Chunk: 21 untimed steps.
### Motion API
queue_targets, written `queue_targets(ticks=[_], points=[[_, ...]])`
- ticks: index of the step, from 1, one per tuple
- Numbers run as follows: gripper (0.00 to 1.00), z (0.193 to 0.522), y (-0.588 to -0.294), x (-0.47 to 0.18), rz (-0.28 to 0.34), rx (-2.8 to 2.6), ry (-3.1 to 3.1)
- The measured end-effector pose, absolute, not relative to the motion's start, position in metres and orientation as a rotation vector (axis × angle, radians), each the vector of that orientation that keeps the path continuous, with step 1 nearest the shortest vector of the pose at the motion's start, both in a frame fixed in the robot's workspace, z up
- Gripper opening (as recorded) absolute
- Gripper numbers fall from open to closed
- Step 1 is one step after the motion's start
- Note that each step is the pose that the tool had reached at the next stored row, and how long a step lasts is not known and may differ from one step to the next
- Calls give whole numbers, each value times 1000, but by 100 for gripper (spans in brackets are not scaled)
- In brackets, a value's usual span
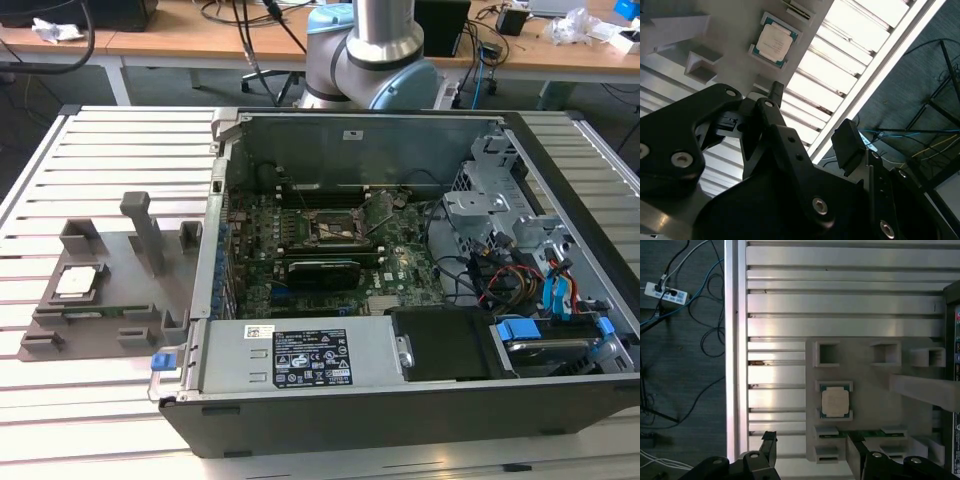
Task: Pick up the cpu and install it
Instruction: 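Pick up the cpu and move it towards the insertion slot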
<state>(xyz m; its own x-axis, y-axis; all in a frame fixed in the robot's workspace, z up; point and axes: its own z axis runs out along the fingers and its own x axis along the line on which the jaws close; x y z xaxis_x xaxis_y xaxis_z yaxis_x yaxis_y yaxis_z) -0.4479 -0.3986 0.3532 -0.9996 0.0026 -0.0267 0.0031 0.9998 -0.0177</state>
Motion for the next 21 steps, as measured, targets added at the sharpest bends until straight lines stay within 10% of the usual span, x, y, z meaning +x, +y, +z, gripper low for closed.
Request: queue_targets(ticks=[21], points=[[66,336,-399,-448,-28,4,3115]])
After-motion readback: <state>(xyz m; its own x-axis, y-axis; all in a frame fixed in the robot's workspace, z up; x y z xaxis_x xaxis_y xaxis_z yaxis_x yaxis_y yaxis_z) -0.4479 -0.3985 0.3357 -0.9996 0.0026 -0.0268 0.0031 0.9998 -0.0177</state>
